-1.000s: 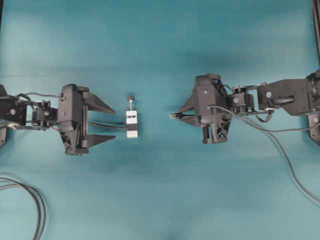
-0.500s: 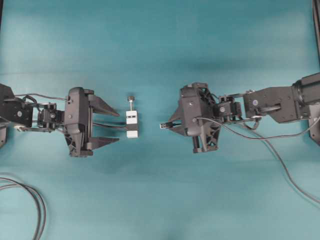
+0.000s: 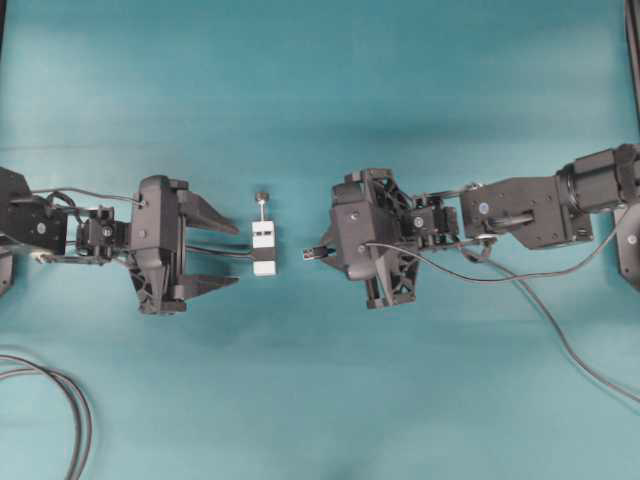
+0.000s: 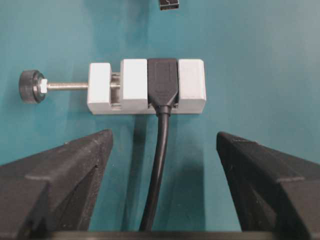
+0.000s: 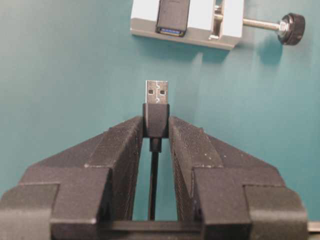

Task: Insert the USB cable into the female connector supported by the left arm.
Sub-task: 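Lift the clamp with the left gripper and bring the plug toward it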

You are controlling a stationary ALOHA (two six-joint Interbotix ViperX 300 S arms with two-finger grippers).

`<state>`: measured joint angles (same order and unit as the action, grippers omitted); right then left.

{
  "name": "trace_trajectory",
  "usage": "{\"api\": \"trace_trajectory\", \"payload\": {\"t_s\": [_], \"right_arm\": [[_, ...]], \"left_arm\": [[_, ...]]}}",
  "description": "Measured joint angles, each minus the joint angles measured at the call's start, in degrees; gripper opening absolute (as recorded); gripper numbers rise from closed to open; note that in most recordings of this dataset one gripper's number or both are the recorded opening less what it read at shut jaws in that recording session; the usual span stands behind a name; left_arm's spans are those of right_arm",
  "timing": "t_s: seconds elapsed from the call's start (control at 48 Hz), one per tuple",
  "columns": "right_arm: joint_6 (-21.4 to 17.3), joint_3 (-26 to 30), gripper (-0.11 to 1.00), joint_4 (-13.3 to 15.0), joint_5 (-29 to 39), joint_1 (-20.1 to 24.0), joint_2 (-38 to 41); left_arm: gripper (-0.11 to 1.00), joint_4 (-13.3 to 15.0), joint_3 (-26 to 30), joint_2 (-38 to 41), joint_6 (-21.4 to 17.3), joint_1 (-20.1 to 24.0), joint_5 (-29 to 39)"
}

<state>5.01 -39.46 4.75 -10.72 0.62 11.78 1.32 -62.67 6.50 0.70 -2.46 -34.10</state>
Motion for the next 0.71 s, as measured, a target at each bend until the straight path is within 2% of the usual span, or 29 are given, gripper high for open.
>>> {"api": "trace_trajectory", "payload": {"t_s": [0.479, 0.708], "right_arm": [[0.35, 4.83, 0.22, 0.0, 2.64, 0.26, 2.99], [0.62, 5.54, 0.22, 0.0, 2.64, 0.26, 3.52]], "left_arm": [[0.86, 0.0, 0.62, 0.18, 0.0, 0.0, 0.09], [0.74, 0.0, 0.62, 0.26, -0.09, 0.18, 1.32]]}}
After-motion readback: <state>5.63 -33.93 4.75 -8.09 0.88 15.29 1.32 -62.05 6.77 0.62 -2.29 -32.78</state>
